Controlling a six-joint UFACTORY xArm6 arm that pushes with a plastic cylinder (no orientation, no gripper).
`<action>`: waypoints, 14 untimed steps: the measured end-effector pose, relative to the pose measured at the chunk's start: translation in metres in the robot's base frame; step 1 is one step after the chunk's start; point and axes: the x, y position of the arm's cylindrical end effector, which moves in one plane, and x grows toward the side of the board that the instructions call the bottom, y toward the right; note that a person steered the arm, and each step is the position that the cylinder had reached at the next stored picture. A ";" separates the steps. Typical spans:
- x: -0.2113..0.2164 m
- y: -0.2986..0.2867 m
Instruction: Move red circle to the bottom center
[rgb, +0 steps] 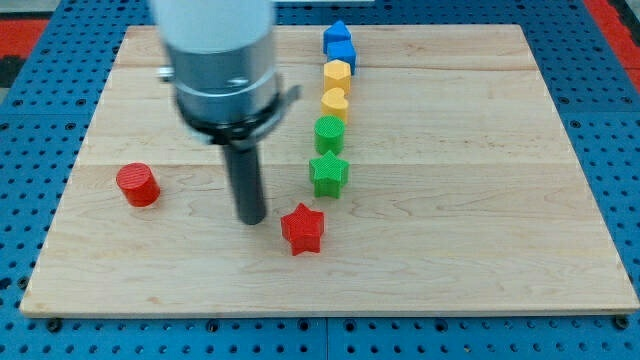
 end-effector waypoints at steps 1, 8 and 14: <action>0.024 0.034; -0.086 -0.132; -0.019 -0.016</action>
